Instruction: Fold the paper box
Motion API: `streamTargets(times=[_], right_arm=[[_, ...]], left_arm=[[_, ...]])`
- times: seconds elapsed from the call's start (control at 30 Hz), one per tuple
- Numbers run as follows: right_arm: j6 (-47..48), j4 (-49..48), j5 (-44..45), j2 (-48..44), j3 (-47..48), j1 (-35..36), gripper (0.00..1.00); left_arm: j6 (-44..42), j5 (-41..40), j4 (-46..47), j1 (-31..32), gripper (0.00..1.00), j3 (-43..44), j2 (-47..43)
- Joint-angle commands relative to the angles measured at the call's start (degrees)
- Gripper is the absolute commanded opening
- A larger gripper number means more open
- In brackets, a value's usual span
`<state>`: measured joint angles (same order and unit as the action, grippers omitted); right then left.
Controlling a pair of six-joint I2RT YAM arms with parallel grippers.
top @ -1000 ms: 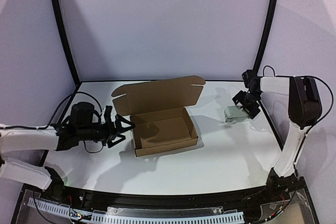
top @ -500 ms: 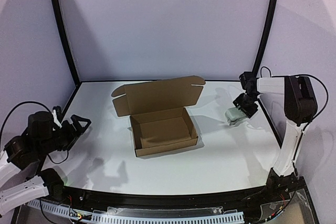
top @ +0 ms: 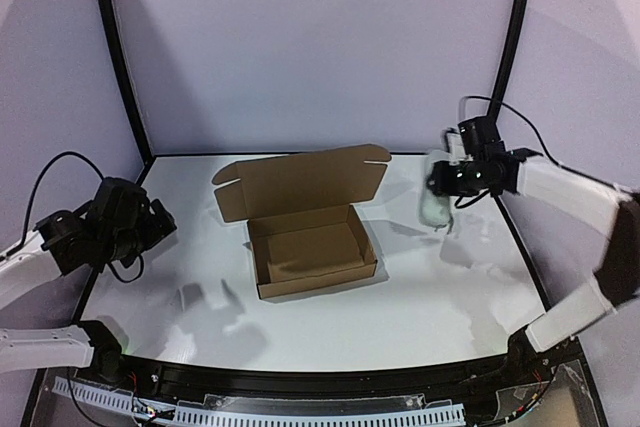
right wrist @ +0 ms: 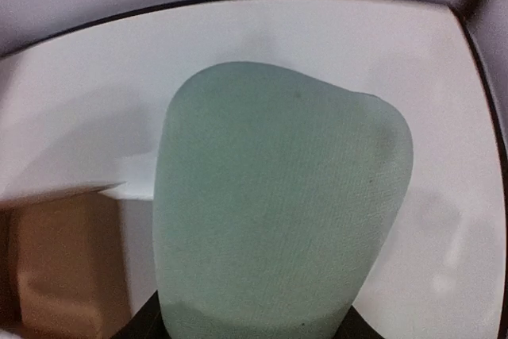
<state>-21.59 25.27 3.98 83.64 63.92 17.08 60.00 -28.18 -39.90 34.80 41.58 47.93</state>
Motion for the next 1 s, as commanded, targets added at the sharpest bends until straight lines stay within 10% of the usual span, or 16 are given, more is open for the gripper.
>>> streamTargets(times=[0.0, 0.23, 0.43, 0.97], right_arm=[[42.97, -6.89, -13.23, -12.44, -7.12, 17.05, 0.51], [72.96, -3.67, -33.44, -17.75, -7.43, 25.23, 0.53], [87.92, 9.7, -25.83, -7.5, 4.35, 27.03, 0.52], [85.36, -14.37, -27.51, 21.27, 20.57, 33.05, 0.66]], left_arm=[[-3.54, 8.09, 6.72, -6.77, 0.99, 1.04, 2.83], [-5.01, 21.43, 11.86, -13.16, 1.0, -0.18, 7.57], [-6.66, 21.11, 9.84, -13.21, 1.0, -0.41, 4.97], [-21.61, 23.79, 14.94, -13.27, 1.0, -4.07, -2.99]])
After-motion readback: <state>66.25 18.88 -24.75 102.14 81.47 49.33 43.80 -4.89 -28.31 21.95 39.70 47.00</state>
